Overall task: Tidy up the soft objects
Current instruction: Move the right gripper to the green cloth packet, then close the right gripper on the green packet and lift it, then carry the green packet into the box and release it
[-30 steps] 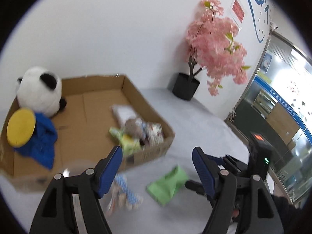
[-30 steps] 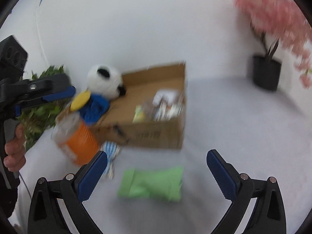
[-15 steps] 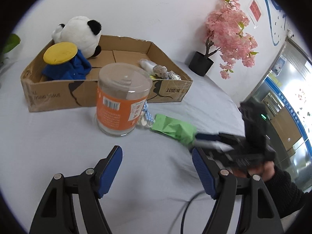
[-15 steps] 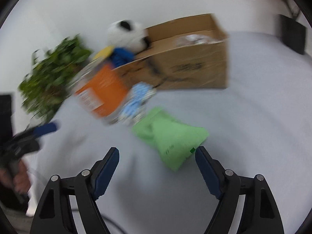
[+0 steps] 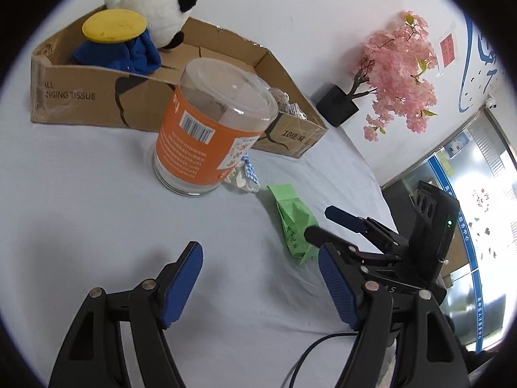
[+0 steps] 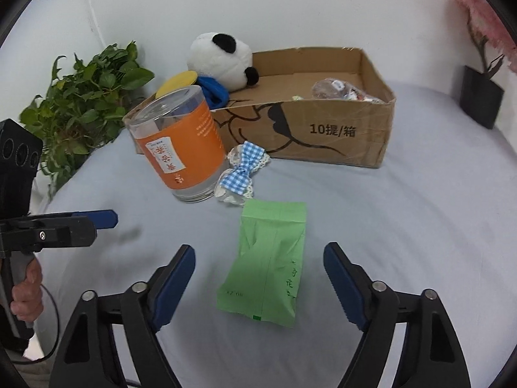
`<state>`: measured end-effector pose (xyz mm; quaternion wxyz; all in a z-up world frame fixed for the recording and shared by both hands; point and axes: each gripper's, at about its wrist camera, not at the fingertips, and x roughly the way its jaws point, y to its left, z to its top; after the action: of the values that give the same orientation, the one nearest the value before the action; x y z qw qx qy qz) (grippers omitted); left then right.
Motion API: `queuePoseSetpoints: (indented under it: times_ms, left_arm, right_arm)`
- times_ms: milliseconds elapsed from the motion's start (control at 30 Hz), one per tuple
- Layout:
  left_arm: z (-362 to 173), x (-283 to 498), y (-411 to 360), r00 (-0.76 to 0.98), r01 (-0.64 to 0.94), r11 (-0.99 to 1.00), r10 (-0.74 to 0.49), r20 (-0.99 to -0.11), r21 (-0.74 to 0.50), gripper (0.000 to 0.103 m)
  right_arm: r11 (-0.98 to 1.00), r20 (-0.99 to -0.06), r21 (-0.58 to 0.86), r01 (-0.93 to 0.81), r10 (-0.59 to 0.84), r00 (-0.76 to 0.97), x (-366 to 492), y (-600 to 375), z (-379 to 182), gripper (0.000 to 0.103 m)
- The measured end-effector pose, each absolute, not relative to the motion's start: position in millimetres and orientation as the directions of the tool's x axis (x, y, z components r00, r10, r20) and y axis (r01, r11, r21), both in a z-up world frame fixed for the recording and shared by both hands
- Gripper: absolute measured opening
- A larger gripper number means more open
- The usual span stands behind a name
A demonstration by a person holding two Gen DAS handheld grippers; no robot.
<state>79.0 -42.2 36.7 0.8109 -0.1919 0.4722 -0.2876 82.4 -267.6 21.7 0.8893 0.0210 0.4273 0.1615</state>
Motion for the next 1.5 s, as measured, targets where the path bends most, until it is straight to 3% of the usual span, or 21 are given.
queuePoseSetpoints:
  times_ms: [233, 400, 600, 733, 933, 1033, 1100, 1233, 1500]
  left_arm:
    - [31, 90, -60, 0.346, 0.298, 0.733, -0.680, -0.646, -0.612, 0.074]
    - [19, 103, -74, 0.306, 0.270, 0.721, -0.693, -0.653, -0.638, 0.074]
    - [5, 117, -88, 0.231, 0.237, 0.678, -0.735, -0.638, -0.696, 0.074]
    - [-6, 126, -100, 0.174, 0.225, 0.646, -0.763, -0.623, -0.729, 0.074]
    - [-11, 133, -119, 0.140, 0.240, 0.629, -0.776, -0.615, -0.739, 0.074]
    - [-13, 135, -124, 0.139, 0.246, 0.617, -0.786, -0.603, -0.748, 0.073]
    - [-13, 136, -127, 0.139, 0.249, 0.613, -0.789, -0.599, -0.750, 0.071]
    - [-19, 137, -139, 0.090, 0.256, 0.611, -0.787, -0.610, -0.749, 0.040]
    - [1, 133, -186, 0.076, 0.402, 0.594, -0.780, -0.621, -0.697, 0.040]
  right_arm:
    - [0.972, -0.723, 0.127, -0.198, 0.228, 0.653, 73, -260, 22, 0.019]
    - [0.972, -0.738, 0.117, -0.202, 0.221, 0.637, 78, -260, 14, 0.019]
    - [0.969, -0.734, 0.157, -0.191, 0.244, 0.634, 74, -266, 10, 0.031]
    - [0.967, -0.708, 0.152, -0.203, 0.250, 0.661, 57, -267, 15, 0.071]
    - [0.978, -0.767, 0.110, -0.177, 0.197, 0.611, 63, -260, -1, 0.070]
    - [0.979, -0.791, 0.117, -0.165, 0.192, 0.581, 70, -259, -5, 0.055]
    - [0.981, -0.792, 0.103, -0.162, 0.179, 0.583, 70, -257, -5, 0.054]
    - [0.979, -0.789, 0.125, -0.163, 0.198, 0.581, 66, -255, -4, 0.052]
    - [0.991, -0.743, 0.097, -0.088, 0.131, 0.656, 50, -273, 11, 0.052]
